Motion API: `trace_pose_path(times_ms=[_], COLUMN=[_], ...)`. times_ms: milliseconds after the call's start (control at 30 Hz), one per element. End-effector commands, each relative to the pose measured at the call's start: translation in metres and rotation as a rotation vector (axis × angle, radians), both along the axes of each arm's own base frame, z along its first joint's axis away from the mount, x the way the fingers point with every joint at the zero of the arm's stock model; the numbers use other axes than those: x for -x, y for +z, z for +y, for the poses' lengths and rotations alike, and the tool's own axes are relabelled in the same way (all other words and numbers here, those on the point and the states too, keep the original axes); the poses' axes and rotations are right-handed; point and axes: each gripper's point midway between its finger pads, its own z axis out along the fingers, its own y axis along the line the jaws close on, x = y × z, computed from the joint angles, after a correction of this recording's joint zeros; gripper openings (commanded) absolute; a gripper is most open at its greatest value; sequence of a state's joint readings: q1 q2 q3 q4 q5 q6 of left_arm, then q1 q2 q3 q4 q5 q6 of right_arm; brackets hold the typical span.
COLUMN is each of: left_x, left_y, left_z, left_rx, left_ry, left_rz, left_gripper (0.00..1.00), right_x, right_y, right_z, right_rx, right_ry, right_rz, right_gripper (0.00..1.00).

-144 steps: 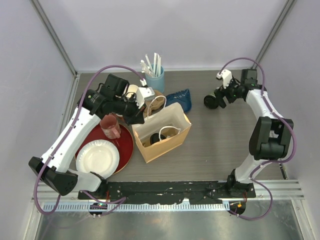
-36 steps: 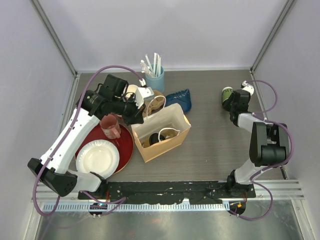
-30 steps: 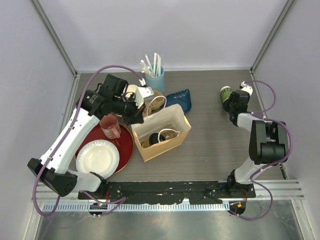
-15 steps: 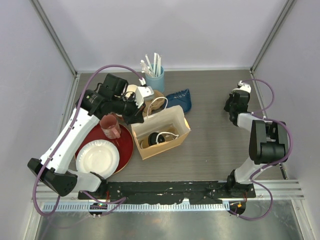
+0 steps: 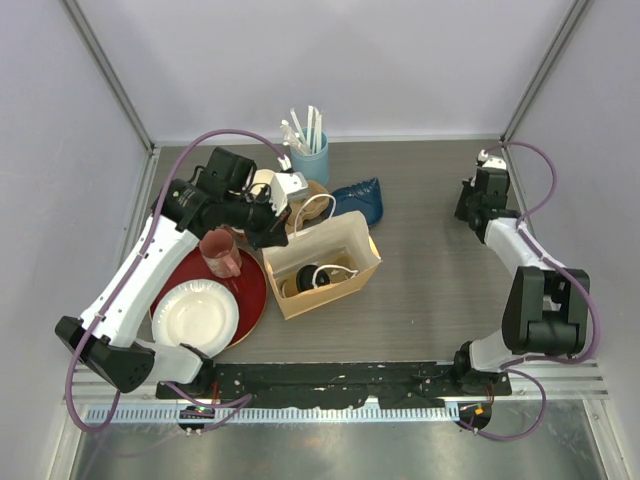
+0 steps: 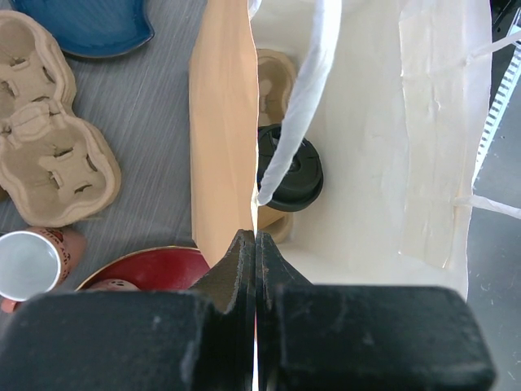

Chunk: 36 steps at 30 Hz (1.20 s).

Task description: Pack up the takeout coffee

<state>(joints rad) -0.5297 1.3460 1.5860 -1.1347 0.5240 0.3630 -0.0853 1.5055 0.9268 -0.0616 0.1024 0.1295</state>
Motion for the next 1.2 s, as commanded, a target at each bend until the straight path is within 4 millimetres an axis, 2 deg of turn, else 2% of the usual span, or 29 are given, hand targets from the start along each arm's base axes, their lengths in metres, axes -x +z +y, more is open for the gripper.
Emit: trace_pose_path(times_ms=[0, 100, 233, 300, 333, 367, 500, 633, 700, 900, 1067, 1167], left_x=[0.001, 0.002, -0.002, -0.003, -0.003, -0.002, 0.001, 0.005, 0.007, 0.011, 0.018, 0.023], left_y=[0.018, 0.02, 0.016, 0.013, 0.013, 0.014, 0.022, 0.029, 0.031, 0.028, 0.021, 0.021], left_z=[-0.002, -0.002, 0.002, 0.003, 0.004, 0.004, 0.002, 0.004, 0.007, 0.017, 0.02, 0.018], left_rx=[0.053, 0.063, 0.053, 0.049, 0.047, 0.054, 0.085, 0.095, 0.096, 0.081, 0.09, 0.119], left_ry=[0.012, 0.029, 0.09, 0.109, 0.116, 0.115, 0.12, 0.117, 0.125, 0.173, 0.2, 0.213], left_rz=[-0.035, -0.033, -0.03, -0.019, -0.02, -0.021, -0.027, -0.042, -0.049, -0.057, -0.032, -0.008], left_gripper=[0.0, 0.0, 0.0, 0.0, 0.0, 0.0, 0.0, 0.0, 0.0, 0.0, 0.0, 0.0], right_x=[0.02, 0.033, 0.057, 0.075, 0.081, 0.092, 0.12, 0.149, 0.163, 0.169, 0.16, 0.154], right_y=[0.036, 0.047, 0.057, 0.068, 0.072, 0.084, 0.106, 0.114, 0.116, 0.137, 0.119, 0.106], right_z=[0.007, 0.018, 0.045, 0.055, 0.067, 0.07, 0.097, 0.116, 0.116, 0.136, 0.151, 0.15], right_rx=[0.012, 0.002, -0.052, -0.047, -0.037, -0.032, -0.067, -0.082, -0.066, -0.108, -0.121, -0.094], right_ry=[0.037, 0.085, 0.197, 0.231, 0.271, 0.281, 0.361, 0.439, 0.455, 0.583, 0.623, 0.632], right_rz=[0.04, 0.087, 0.2, 0.253, 0.266, 0.277, 0.323, 0.412, 0.47, 0.466, 0.564, 0.615], right_gripper=[0.01, 0.01, 0.01, 0.01, 0.01, 0.01, 0.01, 0.01, 0.01, 0.01, 0.01, 0.01])
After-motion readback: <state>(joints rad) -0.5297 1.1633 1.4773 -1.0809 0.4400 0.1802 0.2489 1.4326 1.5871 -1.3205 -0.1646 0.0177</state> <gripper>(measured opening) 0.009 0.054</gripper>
